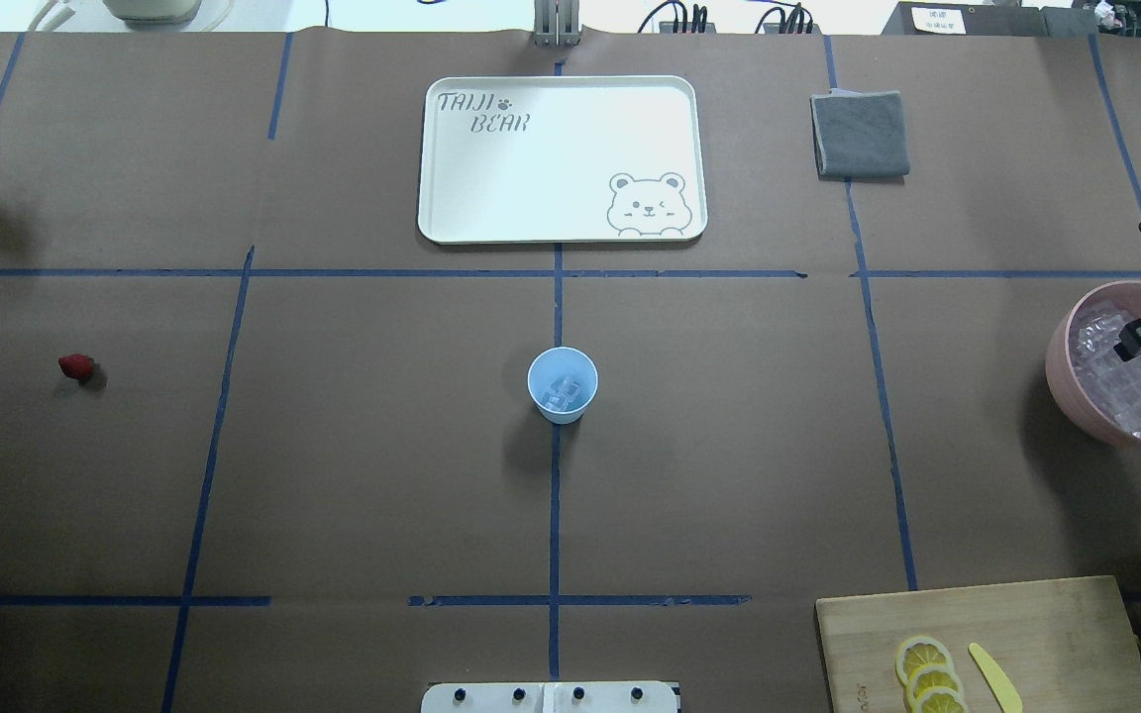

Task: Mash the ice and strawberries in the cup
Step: 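Close the right gripper on an ice cube and lift it from the bowl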

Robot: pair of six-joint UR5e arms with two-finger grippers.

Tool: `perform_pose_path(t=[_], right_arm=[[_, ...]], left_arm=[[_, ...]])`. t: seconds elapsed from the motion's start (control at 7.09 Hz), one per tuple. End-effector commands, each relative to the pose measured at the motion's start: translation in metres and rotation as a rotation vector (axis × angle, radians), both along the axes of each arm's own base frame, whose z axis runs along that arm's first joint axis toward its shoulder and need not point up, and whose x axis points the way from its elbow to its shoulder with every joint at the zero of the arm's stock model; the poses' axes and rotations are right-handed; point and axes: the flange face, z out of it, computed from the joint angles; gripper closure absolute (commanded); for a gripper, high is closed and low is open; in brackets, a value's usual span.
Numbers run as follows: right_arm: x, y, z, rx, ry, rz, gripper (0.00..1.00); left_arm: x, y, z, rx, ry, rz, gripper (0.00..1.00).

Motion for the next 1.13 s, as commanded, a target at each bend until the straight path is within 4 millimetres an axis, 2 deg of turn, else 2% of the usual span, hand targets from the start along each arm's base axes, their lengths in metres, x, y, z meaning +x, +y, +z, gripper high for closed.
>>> perform_pose_path(t=[0.0, 0.14, 0.42, 0.71, 0.85, 0.99], right_arm=[[0.001, 0.000, -0.002, 0.000, -0.009, -0.002, 1.00], [0.002, 0.003, -0.005, 0.006, -0.012, -0.002, 1.00], [0.009, 0.004, -0.042, 0.033, -0.039, 0.010, 1.00], [0.014, 0.004, -0.121, 0.016, -0.031, 0.023, 1.00], [0.007, -0.009, -0.165, 0.010, -0.035, 0.031, 1.00], [-0.009, -0.032, -0.220, -0.016, -0.049, 0.039, 1.00]], left_arm=[[0.000, -0.001, 0.000, 0.000, 0.000, 0.000, 0.00], [0.000, -0.001, -0.001, 0.001, 0.000, 0.000, 0.00], [0.001, -0.001, -0.002, -0.012, 0.014, -0.014, 0.00], [0.001, -0.001, -0.002, -0.013, 0.016, -0.014, 0.00], [0.001, -0.001, -0.002, -0.013, 0.016, -0.014, 0.00], [0.001, -0.001, -0.001, -0.016, 0.016, -0.015, 0.00]])
